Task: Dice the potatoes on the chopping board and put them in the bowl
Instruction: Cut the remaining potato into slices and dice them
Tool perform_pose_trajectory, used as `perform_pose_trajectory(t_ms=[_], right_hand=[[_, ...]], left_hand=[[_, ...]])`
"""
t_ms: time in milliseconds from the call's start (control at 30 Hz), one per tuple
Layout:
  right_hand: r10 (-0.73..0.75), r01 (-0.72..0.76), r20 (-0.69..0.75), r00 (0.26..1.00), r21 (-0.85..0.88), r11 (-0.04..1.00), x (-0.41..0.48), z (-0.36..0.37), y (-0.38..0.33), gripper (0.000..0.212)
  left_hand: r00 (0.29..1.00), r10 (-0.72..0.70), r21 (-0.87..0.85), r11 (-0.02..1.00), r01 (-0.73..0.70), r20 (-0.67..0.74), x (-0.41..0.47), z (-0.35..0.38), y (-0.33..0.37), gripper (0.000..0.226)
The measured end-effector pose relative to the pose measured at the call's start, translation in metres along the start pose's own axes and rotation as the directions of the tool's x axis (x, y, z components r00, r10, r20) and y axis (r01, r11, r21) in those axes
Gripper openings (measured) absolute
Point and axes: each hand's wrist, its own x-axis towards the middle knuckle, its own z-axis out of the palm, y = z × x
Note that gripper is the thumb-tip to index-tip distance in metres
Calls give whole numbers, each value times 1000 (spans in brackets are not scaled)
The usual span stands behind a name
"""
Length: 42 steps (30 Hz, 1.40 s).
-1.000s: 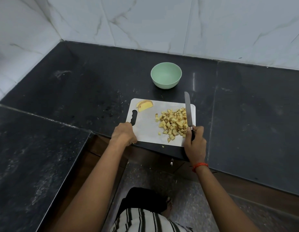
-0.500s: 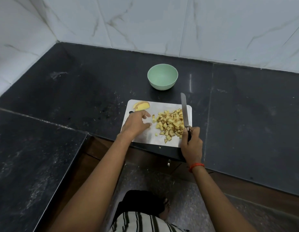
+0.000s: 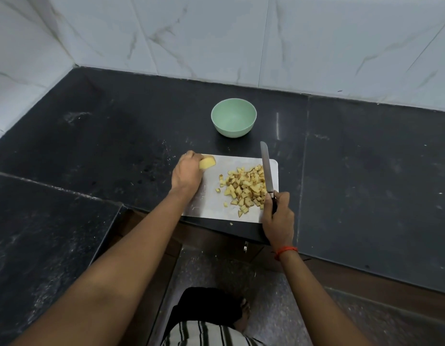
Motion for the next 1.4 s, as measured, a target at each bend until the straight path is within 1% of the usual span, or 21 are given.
perform_pose_trajectory(t_ms=[67, 300, 433, 733, 867, 933, 1067, 1133, 1200, 1233, 1300, 1333, 1367, 1400], right_hand=[[-1, 1, -6, 1000, -4, 1000, 0, 0, 0, 19], [-7, 7, -6, 1000, -2, 1000, 0, 1, 2, 20], [1, -1, -3, 1000, 9, 1000, 0, 0, 1, 18], [-5, 5, -2, 1000, 6, 1000, -1, -1, 1, 19], [0, 0, -1, 1000, -1, 1000, 0, 0, 0, 18], [4, -4, -1, 1000, -3, 1000, 0, 1, 0, 18], [-11, 11, -2, 1000, -8, 1000, -1, 0, 0, 19], [-11, 11, 1, 1000, -7, 1000, -1, -1, -1, 18], [-8, 8, 2, 1000, -2, 1000, -1, -1, -1, 18], [-5, 5, 1, 1000, 4, 1000, -1, -1, -1, 18], [1, -1, -3, 1000, 11, 1000, -1, -2, 0, 18], [3, -3, -1, 1000, 14, 1000, -1, -2, 0, 18], [5, -5, 1, 1000, 21, 1000, -1, -2, 0, 18], [5, -5, 4, 1000, 29, 1000, -2, -2, -1, 17]], left_hand=[[1000, 5, 29, 1000, -4, -24, -2, 3, 2, 35], [998, 16, 42, 999, -14, -62, -6, 7, 2, 34], [999, 23, 69, 997, -20, -45, -7, 8, 2, 35], [999, 15, 65, 998, -13, -36, -5, 8, 3, 35], [997, 57, 147, 988, -50, -42, 1, 6, 10, 31], [997, 54, 159, 986, -46, -48, 3, 7, 11, 32], [999, 46, 154, 987, -46, 8, 4, 8, 17, 30], [1000, 0, 75, 997, -2, 26, 1, 5, 16, 32], [992, -112, -111, 987, 118, 62, -4, 0, 13, 33], [983, -153, -219, 960, 172, 100, -9, -2, 11, 32], [965, -151, -385, 895, 225, 213, -23, -3, 9, 36], [957, -127, -422, 877, 231, 260, -31, -1, 7, 41], [956, -103, -430, 876, 218, 275, -38, 2, 5, 44], [962, -85, -418, 888, 191, 259, -44, 4, 1, 46]])
